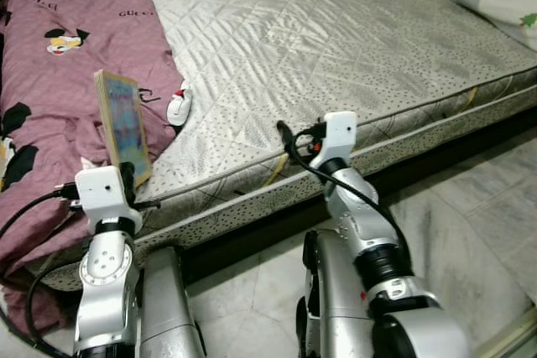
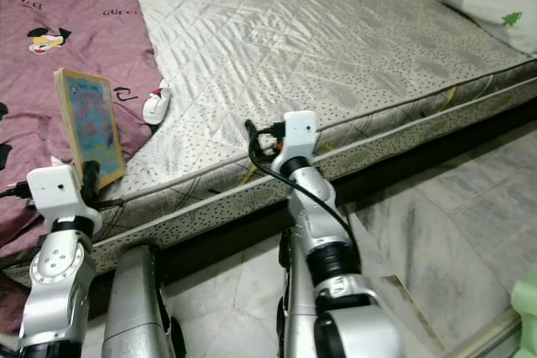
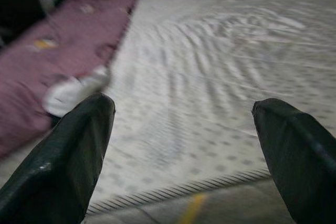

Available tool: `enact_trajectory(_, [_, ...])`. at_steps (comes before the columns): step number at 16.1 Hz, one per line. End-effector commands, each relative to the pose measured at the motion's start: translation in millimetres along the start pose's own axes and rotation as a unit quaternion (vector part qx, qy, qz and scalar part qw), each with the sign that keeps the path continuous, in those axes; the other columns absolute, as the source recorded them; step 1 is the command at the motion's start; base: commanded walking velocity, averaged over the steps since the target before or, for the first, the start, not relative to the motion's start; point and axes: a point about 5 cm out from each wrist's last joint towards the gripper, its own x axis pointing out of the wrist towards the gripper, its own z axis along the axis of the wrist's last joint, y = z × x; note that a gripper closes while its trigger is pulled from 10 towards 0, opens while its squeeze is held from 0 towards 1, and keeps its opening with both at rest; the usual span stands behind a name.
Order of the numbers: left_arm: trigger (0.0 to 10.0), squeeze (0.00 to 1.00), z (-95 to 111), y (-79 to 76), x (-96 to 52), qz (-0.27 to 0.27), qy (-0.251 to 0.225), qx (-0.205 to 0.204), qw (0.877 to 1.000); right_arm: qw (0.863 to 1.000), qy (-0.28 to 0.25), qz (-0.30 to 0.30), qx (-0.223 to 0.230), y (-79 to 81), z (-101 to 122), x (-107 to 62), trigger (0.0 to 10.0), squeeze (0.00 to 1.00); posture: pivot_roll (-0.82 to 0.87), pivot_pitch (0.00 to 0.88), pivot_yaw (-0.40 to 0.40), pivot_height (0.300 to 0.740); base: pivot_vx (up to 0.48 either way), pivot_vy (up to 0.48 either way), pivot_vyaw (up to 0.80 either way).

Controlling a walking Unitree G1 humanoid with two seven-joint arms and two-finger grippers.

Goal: Clean up the room

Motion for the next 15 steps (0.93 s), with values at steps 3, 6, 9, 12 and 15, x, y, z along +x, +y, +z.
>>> enact_trajectory(3, [10.0,0.00,16,3.6,-3.7,0.019,-0.032,0.022,0.999,0.999,-0.015,0.005,0.046,2.7,8,3.6,10.0,0.00,-0.01,0.049,0.006,0.504,0.000,0.000,0.00])
enact_trajectory(6, [10.0,0.00,12,-1.1,-6.4,0.003,-0.023,0.008,1.000,0.998,-0.022,0.017,0.060,10.1,13,4.9,10.0,0.00,-0.02,0.070,0.008,0.533,0.000,0.000,0.00])
enact_trajectory(9, [10.0,0.00,13,-10.3,-6.8,-0.017,-0.025,0.009,1.000,0.997,-0.025,0.016,0.069,10.6,15,4.1,10.0,0.00,-0.02,0.089,0.008,0.572,0.000,0.000,0.00])
enact_trajectory(12, [10.0,0.00,16,-15.5,-6.4,-0.025,-0.028,-0.002,0.999,0.997,-0.022,0.011,0.068,8.8,14,1.2,10.0,0.00,-0.03,0.101,0.014,0.610,0.000,0.000,0.00])
enact_trajectory(15, [10.0,0.00,17,-21.2,-6.8,-0.042,-0.032,-0.009,0.999,0.998,-0.020,0.007,0.066,7.4,14,-0.7,10.0,0.00,-0.03,0.109,0.016,0.639,0.000,0.000,0.00])
